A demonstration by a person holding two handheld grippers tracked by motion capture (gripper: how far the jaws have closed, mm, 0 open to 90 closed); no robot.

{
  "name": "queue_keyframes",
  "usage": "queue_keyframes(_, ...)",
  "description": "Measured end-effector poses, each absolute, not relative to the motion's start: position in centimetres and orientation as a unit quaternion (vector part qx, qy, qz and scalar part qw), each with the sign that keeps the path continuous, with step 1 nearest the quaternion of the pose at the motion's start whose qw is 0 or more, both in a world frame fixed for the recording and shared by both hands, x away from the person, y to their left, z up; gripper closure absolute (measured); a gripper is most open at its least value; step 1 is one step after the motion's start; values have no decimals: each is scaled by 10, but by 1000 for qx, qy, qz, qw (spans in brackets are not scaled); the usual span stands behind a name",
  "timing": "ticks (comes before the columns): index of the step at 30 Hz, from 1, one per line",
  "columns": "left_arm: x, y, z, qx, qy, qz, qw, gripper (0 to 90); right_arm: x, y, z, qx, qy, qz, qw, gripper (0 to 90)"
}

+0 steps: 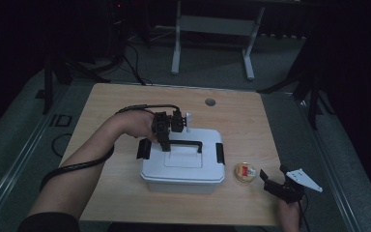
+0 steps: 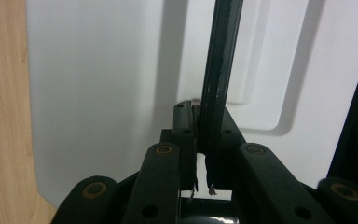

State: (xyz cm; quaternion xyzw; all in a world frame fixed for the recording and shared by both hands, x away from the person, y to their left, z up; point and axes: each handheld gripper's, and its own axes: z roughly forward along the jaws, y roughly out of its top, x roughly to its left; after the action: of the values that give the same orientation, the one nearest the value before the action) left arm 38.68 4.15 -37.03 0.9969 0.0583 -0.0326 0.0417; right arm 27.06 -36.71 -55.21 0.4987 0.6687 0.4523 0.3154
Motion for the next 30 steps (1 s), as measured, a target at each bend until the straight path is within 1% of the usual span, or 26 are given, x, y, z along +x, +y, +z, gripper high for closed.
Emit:
queue_keyframes(9,385,45,-367,996,56,-31,57,832,271,-367,-552,499,669,452,314,124)
queue_keyframes(22,383,49,-343,996,56,-16,75,835,271,-367,-552,499,669,453,313,124)
queue_keyframes(30,381,67,-327,994,73,-5,84,834,271,-367,-552,499,669,452,314,124)
